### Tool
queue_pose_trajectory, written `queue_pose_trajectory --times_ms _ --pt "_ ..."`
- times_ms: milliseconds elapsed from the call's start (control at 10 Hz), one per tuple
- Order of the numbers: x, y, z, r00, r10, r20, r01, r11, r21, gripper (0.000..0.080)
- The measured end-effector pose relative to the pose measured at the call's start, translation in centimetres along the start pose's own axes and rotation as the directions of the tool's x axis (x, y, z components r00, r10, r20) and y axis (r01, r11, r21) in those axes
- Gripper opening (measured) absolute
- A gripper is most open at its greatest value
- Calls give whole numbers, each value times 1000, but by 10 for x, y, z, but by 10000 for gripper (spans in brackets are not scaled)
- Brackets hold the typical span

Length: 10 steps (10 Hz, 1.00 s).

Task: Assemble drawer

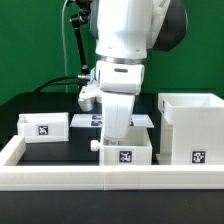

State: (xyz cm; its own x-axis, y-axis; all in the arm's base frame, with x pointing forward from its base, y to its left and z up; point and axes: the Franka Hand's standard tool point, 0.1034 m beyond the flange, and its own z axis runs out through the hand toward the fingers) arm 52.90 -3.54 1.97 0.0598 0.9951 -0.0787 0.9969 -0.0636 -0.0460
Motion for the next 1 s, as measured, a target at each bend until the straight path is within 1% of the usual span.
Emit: queue_pose_trajectory --times_ms 100,200,300,400,600,800,1000 --pt "0 1 1 1000 5 -2 -5 1000 -20 41" --pt "0 0 1 1000 6 -2 -6 1000 -21 41" --pt "0 2 1 1000 10 -5 -11 999 -45 41" --pt "6 2 2 1000 19 -5 -20 999 -42 41" --pt "20 7 5 1000 -24 9 24 999 -46 41" --pt "29 10 7 999 -42 19 43 998 -49 41" --pt "25 10 8 999 -34 19 35 998 -48 41"
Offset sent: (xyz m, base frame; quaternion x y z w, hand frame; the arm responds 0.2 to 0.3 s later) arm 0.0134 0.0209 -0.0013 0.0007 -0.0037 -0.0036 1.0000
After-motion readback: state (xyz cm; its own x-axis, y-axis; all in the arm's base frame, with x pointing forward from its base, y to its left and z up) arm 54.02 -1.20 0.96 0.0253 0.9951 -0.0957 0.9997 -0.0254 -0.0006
